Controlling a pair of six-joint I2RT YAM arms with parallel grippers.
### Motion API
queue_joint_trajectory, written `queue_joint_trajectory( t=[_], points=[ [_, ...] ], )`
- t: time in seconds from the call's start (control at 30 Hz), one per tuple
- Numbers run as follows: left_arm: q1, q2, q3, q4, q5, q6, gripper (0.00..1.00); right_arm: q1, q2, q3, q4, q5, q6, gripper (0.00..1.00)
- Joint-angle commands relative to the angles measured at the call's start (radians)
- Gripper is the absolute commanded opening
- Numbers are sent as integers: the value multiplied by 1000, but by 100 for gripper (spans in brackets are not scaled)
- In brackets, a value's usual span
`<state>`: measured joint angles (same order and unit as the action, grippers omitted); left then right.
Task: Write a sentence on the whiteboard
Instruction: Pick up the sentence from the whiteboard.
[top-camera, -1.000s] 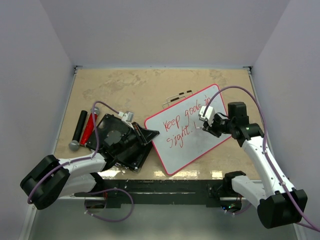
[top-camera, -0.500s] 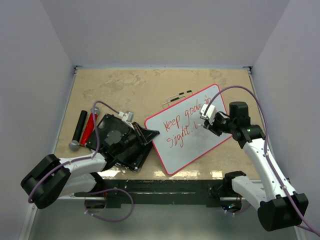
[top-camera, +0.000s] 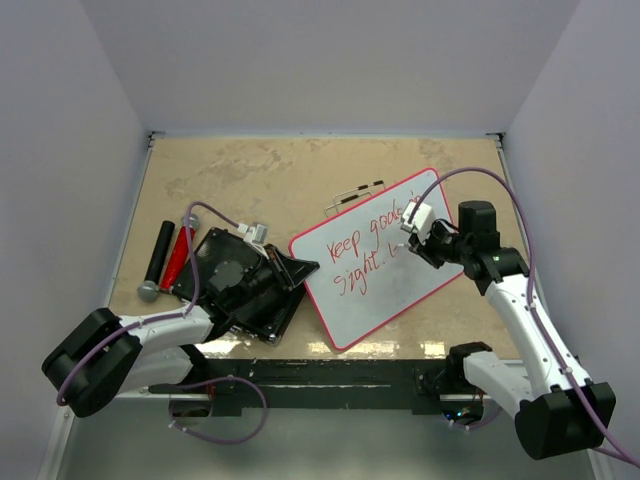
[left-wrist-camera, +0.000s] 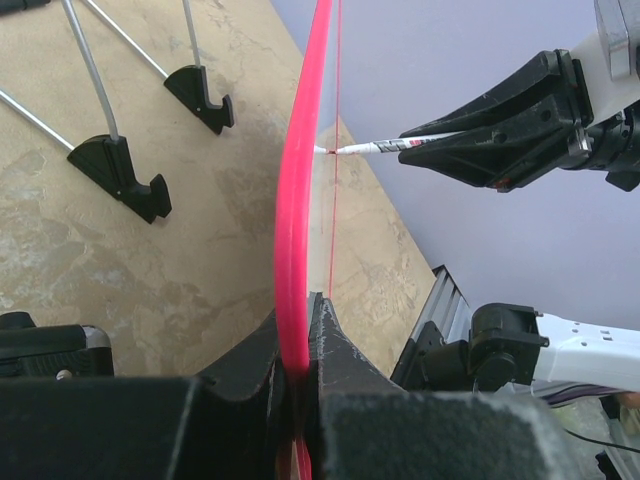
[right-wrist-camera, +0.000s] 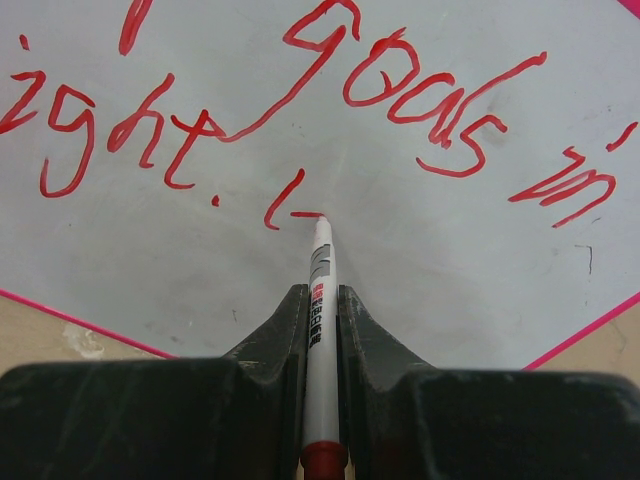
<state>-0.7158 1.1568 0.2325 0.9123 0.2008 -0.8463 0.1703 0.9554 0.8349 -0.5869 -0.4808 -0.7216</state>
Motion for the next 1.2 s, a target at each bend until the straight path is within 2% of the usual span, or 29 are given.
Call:
queue_joint_trajectory(
  t=[0.0, 0.27, 0.5, 0.83, 1.17],
  points=[
    [-8, 18, -4, -85, 32, 108, 0, 5, 2, 4, -2, 25, -15, 0],
    [-8, 17, -1, -84, 32, 107, 0, 5, 23, 23, -94, -31, -82, 0],
    [-10, 20, -1, -84, 32, 107, 0, 5, 36, 41, -53, -74, -43, 0],
    [-8, 15, -5, -85, 32, 108, 0, 3, 17, 59, 33, -61, 33, 0],
    [-8, 3, -15, -89, 34, 113, 0, -2, -35, 72, -11, 16, 22, 0]
  ],
)
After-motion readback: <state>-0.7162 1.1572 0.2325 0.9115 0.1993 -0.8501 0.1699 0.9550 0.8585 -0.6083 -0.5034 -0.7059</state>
